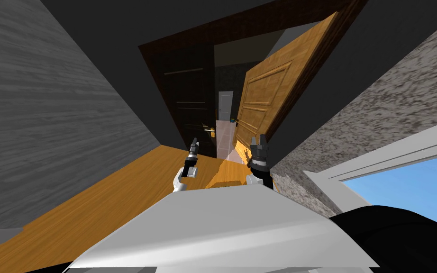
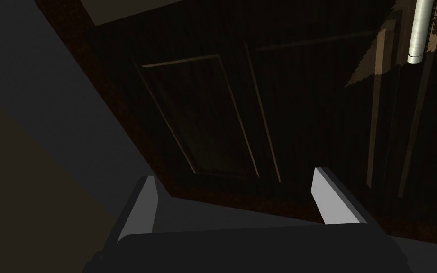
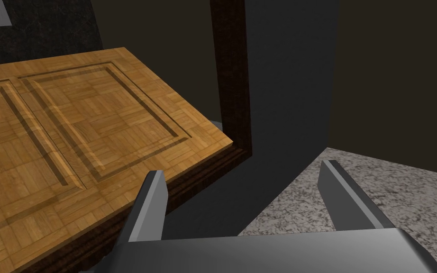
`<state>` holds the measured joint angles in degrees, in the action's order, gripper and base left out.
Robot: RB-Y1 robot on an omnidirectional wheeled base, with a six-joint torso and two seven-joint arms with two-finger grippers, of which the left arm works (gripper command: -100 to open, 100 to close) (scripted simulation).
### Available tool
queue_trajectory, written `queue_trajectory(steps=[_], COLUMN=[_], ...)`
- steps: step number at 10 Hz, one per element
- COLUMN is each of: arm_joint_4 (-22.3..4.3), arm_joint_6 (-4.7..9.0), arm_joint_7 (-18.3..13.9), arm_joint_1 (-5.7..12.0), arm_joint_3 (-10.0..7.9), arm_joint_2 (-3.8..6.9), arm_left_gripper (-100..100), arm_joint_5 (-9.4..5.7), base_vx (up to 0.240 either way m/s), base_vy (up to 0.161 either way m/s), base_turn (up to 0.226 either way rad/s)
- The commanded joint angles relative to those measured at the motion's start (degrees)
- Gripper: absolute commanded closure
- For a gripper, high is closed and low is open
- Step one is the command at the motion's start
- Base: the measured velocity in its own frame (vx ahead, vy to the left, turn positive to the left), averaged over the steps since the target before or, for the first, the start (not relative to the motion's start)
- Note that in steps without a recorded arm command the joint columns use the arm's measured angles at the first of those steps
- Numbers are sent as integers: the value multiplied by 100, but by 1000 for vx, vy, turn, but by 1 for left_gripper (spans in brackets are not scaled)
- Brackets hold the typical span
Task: Push the door open
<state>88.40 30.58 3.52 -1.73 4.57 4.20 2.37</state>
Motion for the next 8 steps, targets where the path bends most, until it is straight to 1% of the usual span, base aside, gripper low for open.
queue_trajectory(steps=[1,3,4,8], arm_joint_4=[-165,-540,-542,-1292], arm_joint_6=[19,-23,-23,-106], arm_joint_7=[-13,-65,-65,-170], arm_joint_1=[56,283,283,734], arm_joint_3=[10,21,21,43], arm_joint_2=[-8,-13,-13,-40], arm_left_gripper=[-100,-100,-100,-100], arm_joint_5=[-1,-15,-15,-42], base_vx=[74,67,63,78], base_vy=[34,42,22,40], base_turn=[-6,-15,-8,-17])
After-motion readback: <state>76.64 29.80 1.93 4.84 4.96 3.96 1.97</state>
